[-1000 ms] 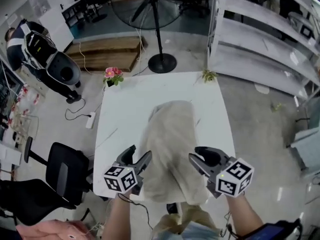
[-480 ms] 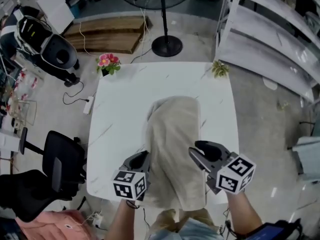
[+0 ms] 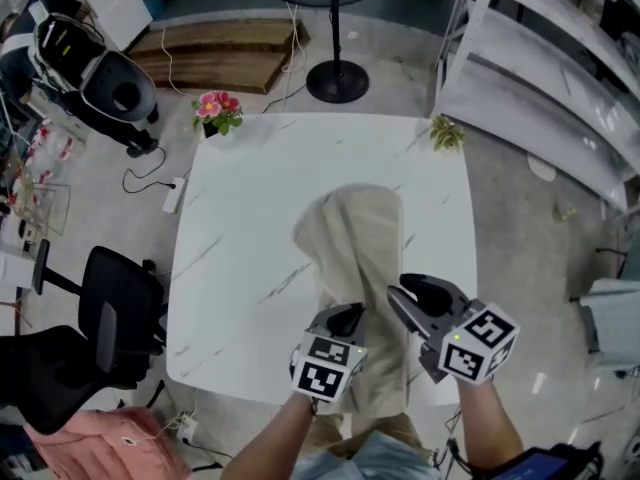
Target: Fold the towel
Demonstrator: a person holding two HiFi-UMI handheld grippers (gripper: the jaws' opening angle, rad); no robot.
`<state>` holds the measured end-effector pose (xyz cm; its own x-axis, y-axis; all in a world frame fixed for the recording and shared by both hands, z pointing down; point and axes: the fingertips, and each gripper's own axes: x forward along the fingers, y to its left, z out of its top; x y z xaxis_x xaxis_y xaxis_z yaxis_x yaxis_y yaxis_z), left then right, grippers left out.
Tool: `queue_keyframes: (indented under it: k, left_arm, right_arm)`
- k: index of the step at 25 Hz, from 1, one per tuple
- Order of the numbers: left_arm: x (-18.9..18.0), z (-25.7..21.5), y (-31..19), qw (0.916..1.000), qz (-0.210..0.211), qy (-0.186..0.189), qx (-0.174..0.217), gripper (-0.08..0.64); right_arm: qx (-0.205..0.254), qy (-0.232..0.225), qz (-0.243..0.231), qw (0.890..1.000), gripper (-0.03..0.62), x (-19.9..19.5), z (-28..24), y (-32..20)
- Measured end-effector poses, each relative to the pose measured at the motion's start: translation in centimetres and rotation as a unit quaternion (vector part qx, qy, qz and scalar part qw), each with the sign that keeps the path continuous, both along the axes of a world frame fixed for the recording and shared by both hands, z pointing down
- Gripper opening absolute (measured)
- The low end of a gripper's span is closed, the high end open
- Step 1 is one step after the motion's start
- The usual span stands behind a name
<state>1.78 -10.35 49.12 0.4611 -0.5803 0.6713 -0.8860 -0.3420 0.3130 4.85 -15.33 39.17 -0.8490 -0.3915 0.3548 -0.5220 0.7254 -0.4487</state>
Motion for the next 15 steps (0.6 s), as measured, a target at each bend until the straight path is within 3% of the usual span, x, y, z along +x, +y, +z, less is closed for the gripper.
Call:
queue_keyframes:
  k: [5,8,10,13,15]
  left_arm:
    - [1.3,1.6,0.0,0.9989,0.018,0.000,-0.044,0.074]
    - [1.2,1.0,-0.1,0.9989,0.015,0.016,-0.043,0.100]
    - [0.9,-0.1,0.1,0.9986,0.018,0.033,-0.036,0.152]
    - [0.9,-2.2,1.1,0.9969,0.050,0.055,-0.027,0.291]
    - [0.5,-3.8,1.6,0.9956,0.069,0.061,-0.017,0.343]
  right_arm:
    - [-0.010,0.006,0.002,1.000,0.121,0.4,1.0,0.1]
    - [-0.013,0.002,-0.003,1.000,0.121,0.1,1.1,0.2]
    - [-0.012,-0.004,-0.007,1.000,0.121,-0.1,1.0,0.0]
    - [-0.013,-0.010,-0.012,1.000,0.121,-0.4,0.8,-0.4]
    - [-0.013,-0.015,-0.015,1.000,0.121,-0.6,0.6,-0.8]
